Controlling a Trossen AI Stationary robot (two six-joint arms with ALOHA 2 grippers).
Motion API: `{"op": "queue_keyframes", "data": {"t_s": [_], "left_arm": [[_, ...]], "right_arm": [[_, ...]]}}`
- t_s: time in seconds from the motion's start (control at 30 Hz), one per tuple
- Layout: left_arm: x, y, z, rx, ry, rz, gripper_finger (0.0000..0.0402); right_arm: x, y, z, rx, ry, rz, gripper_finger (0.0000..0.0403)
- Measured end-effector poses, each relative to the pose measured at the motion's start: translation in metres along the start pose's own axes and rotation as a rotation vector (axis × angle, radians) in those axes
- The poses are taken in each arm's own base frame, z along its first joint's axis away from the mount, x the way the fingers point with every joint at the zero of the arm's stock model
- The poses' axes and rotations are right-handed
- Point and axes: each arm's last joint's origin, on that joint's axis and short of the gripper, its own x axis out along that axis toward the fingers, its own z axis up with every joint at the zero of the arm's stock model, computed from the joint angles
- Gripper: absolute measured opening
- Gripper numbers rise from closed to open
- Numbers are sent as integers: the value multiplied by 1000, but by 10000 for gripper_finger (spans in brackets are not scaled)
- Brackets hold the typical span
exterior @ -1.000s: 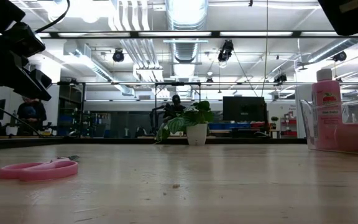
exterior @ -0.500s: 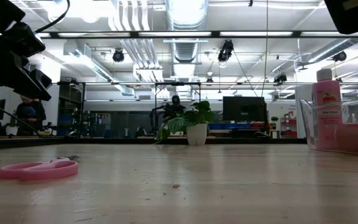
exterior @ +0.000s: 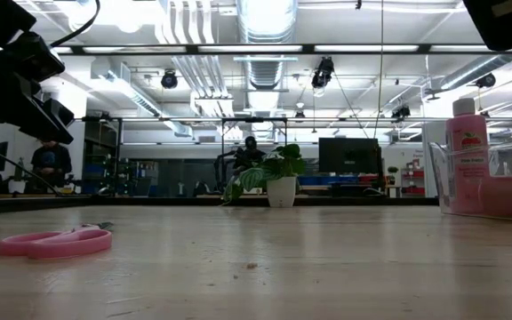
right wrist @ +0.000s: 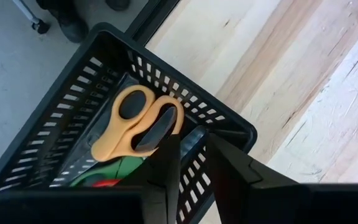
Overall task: Pick & Place Paint Supplies
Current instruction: Put the pink scissors into the black bin
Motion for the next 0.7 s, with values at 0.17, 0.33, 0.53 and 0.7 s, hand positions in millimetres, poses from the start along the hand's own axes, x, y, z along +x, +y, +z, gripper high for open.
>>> {"op": "queue_keyframes", "data": {"t_s": [0.17, 0.33, 0.53, 0.7], "left_arm": [[0, 0, 0, 0, 0, 0, 149], [0, 0, 0, 0, 0, 0, 149], [0, 0, 0, 0, 0, 0, 149], [0, 0, 0, 0, 0, 0, 149]], "right_arm": [[-4, 0, -1, 13, 2, -1, 75], [-22, -3, -3, 14, -15, -57, 75], [-51, -22, -1, 108, -106, -230, 75], [-74, -62, 0, 402, -204, -315, 75]]}}
